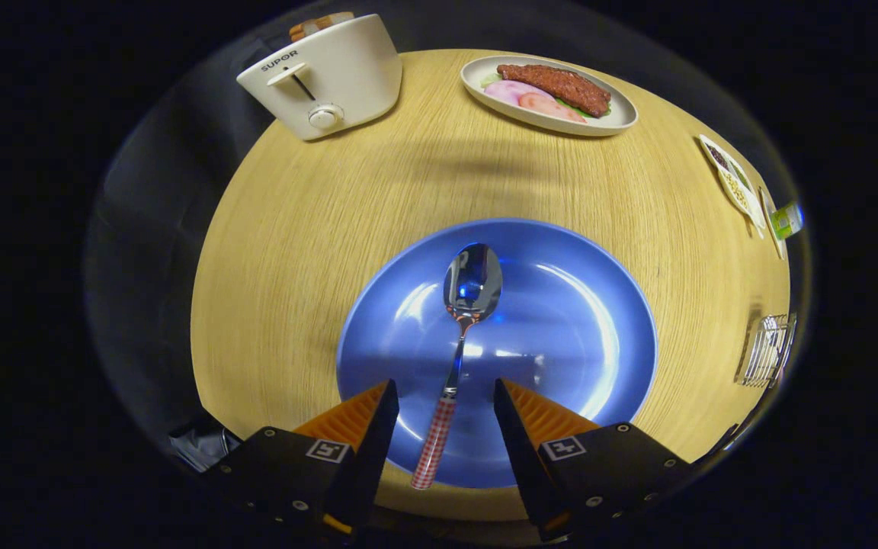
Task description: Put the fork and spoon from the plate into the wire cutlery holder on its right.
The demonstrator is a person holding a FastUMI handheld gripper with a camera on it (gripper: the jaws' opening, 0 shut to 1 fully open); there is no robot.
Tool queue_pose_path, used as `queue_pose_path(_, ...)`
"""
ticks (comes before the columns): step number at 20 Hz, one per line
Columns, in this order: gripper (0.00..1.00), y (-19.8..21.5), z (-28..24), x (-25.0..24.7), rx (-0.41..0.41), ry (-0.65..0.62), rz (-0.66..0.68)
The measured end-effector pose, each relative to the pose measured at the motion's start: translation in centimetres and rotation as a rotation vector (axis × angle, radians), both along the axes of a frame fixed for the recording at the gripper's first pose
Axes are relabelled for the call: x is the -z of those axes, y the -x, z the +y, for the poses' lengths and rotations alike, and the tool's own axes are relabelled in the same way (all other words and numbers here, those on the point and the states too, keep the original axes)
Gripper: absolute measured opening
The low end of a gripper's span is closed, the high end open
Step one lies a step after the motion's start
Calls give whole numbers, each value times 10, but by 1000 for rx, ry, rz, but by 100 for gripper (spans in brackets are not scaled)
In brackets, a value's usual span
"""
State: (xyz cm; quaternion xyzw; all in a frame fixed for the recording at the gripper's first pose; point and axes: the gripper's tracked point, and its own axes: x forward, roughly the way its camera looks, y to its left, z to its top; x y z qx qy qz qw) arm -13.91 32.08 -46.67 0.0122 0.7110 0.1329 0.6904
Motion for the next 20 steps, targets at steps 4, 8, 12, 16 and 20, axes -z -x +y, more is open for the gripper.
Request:
queue_pose_path(4,70,-1,-3,4,29,45,25)
queue_pose_path(8,62,-1,-7,6,3,113,0)
queue_pose_path(12,60,0,-6,6,5,130,10)
queue_pose_path(16,61,0,-6,6,17,132,18)
queue_pose_path(20,46,7,-14,6,54,160,68)
